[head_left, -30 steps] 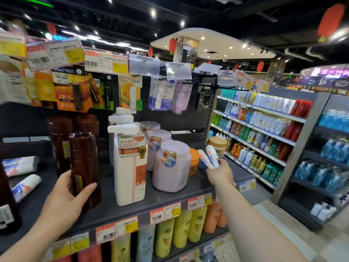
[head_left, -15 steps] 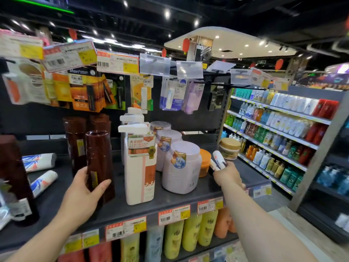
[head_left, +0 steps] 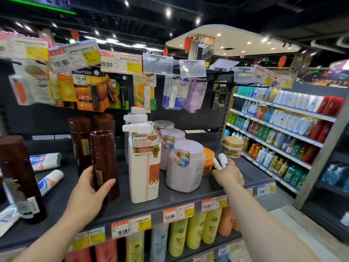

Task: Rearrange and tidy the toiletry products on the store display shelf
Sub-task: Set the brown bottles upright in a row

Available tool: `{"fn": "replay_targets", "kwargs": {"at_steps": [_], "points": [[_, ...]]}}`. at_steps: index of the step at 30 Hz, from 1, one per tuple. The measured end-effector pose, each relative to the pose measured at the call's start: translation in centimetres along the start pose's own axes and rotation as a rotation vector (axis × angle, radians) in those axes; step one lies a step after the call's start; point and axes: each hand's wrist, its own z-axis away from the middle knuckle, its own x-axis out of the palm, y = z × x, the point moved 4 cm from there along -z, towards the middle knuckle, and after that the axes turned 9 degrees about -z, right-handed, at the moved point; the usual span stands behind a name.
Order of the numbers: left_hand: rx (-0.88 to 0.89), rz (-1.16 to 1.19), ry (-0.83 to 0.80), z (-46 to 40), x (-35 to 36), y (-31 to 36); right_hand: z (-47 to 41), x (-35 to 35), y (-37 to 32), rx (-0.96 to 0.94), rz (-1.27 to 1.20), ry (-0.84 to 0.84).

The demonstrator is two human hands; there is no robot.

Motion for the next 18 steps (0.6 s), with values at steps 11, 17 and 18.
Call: {"fn": "replay_targets", "kwargs": {"at_steps": [11,17,18], "points": [[0.005,0.058,0.003,0.6,0.1,1.0,19.2,0.9,-6.1,-0.669,-0.774,-0.187],[0.041,-0.066,0.014,1.2,-1.2,2.0,24.5,8.6,-9.1,-0.663,-0.633,-0.659],[0.047,-0.074,0.018,1.3,-1.6,1.9,24.6,10.0,-9.3,-0.641,-0.587,-0.711]]}}
